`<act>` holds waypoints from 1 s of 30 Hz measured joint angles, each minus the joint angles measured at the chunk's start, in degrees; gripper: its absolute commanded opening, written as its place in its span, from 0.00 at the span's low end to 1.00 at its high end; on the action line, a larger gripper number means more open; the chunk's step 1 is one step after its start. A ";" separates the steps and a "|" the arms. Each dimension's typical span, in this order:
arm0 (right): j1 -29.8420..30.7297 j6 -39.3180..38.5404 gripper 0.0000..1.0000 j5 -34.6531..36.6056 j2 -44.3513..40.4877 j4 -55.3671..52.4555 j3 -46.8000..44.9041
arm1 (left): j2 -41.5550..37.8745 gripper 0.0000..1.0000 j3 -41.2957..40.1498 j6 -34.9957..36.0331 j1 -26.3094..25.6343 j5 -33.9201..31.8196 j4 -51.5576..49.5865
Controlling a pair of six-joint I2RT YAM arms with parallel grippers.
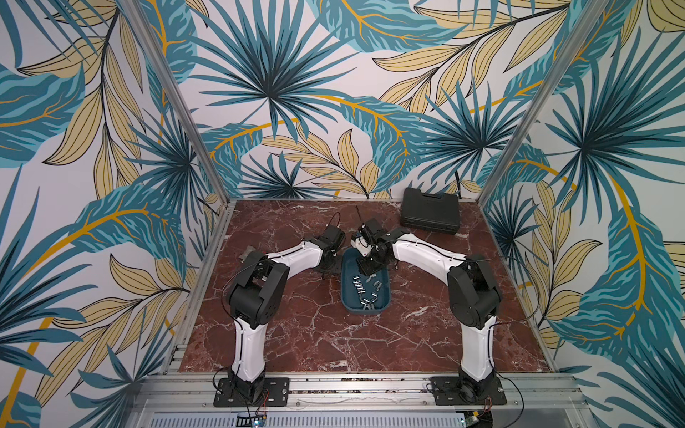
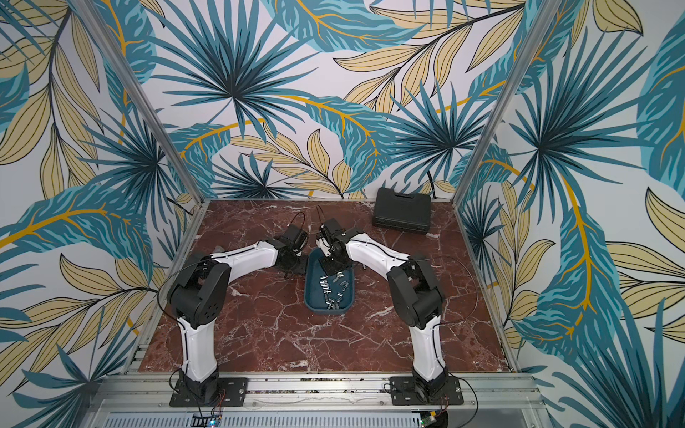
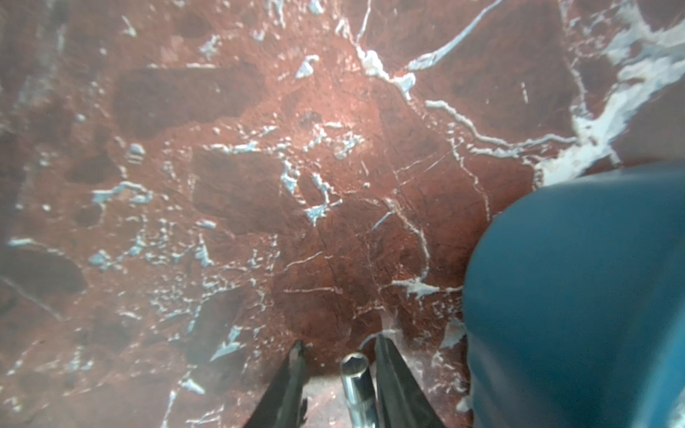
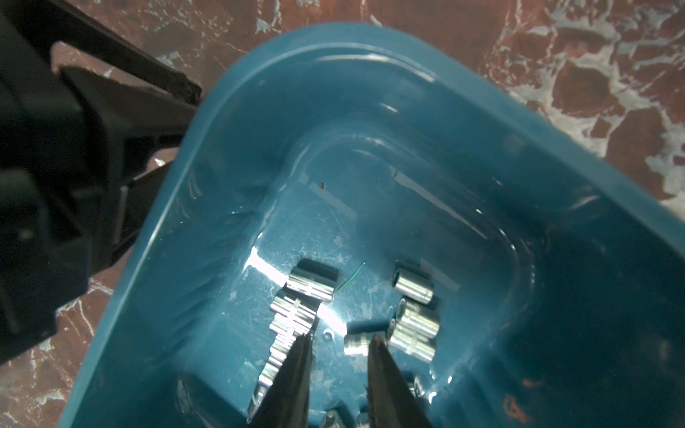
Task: Take out the socket from the storage box
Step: Pick up the socket head from the storage box.
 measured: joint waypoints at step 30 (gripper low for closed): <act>1.79 -8.24 0.32 0.70 4.42 3.34 -0.70 | -4.33 0.35 -6.75 -1.84 1.64 -3.08 2.29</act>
